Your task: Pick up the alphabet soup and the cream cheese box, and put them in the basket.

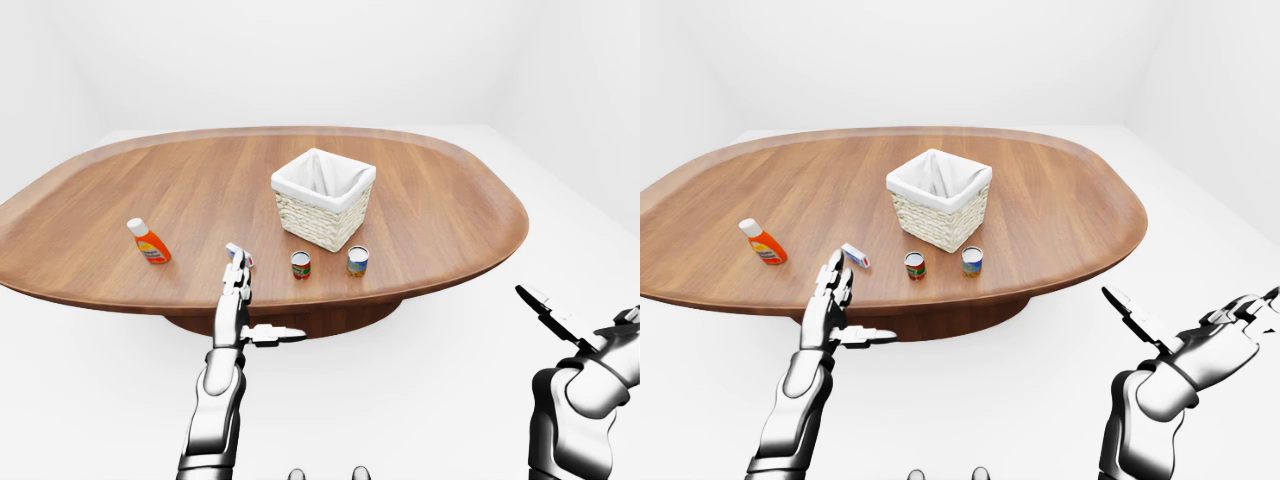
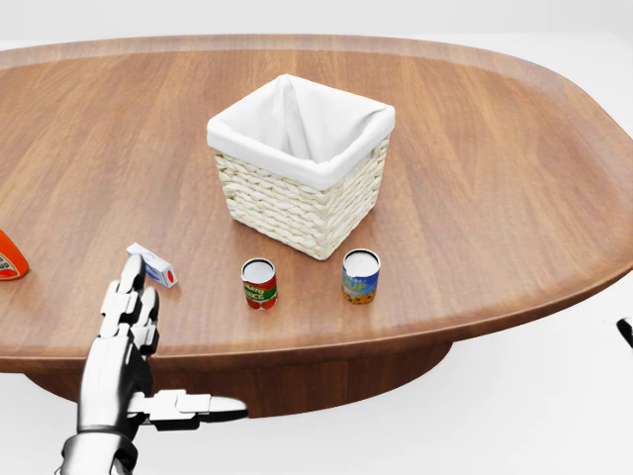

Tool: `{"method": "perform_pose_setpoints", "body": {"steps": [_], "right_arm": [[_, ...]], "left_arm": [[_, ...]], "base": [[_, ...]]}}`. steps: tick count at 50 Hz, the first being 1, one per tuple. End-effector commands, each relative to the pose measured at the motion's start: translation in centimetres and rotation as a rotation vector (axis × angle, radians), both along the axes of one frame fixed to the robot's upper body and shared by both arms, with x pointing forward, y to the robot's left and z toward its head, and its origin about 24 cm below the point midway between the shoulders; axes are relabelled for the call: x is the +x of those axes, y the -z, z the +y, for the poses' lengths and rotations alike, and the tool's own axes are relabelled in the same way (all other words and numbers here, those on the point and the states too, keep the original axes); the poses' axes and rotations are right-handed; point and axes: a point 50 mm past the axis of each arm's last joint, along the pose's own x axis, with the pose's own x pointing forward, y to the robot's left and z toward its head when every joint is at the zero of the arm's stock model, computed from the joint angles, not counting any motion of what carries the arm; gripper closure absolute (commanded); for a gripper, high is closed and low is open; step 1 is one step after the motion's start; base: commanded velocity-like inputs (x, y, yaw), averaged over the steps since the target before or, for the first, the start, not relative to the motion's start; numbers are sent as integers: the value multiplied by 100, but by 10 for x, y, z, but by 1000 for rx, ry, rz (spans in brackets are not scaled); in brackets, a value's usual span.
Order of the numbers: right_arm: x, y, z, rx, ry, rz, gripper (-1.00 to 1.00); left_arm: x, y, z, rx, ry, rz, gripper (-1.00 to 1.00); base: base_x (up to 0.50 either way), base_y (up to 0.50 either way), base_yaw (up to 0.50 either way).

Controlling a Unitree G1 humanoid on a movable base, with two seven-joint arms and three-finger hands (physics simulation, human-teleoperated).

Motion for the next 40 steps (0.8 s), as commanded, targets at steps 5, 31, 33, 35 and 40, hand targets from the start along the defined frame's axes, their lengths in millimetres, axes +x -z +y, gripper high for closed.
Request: {"method": "perform_pose_setpoints", "body": {"steps": [5,31,33,35,40], "right_arm": [[-1,0,0,0,3,0,-100],[-1,2,1,-3,2,11,-100],[-1,3,1,-3,2,16,-100],[0,4,1,0,3,22,-100],[0,4,1,-1,2,20,-100]], "left_arm": [[0,-3,3,-17,-20,-11,-100],[0,-3,3,-12,-25,-19,-100],[0,-3,4,-13,-25,-20,-100],[0,-4,4,-16,-25,-23,-100],[0,-3,4,-19,-27,-23,-100]], "base": [[15,0,0],[22,0,0],[22,0,0],[22,0,0],[22,0,0]]}}
